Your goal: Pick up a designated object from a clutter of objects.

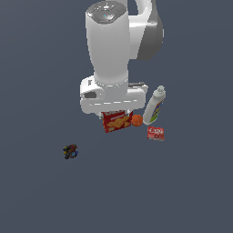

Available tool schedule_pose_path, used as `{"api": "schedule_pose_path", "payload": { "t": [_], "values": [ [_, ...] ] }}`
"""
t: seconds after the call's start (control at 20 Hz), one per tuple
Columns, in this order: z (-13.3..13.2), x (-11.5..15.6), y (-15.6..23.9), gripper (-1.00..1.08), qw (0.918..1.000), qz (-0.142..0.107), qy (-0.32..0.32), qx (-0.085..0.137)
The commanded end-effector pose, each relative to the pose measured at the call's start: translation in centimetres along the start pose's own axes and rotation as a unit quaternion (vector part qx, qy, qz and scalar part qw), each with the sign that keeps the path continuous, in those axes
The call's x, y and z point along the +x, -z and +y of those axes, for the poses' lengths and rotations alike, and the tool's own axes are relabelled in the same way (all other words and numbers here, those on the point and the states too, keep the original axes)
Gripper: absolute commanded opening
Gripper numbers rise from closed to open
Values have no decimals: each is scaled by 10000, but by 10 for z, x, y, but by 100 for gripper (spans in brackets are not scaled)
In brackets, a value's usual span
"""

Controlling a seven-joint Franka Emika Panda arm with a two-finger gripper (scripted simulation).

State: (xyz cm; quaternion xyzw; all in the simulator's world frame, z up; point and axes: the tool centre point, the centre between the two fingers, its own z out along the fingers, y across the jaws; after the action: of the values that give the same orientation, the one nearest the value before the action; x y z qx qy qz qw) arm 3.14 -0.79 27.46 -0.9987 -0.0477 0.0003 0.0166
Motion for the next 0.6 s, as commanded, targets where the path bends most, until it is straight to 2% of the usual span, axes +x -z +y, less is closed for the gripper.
{"api": "schedule_pose_path", "payload": {
  "t": [0.0,0.55],
  "values": [
    [17,6,-13,100,9999,3,109,2],
    [114,25,-86,100,9974,22,725,-33]
  ]
}}
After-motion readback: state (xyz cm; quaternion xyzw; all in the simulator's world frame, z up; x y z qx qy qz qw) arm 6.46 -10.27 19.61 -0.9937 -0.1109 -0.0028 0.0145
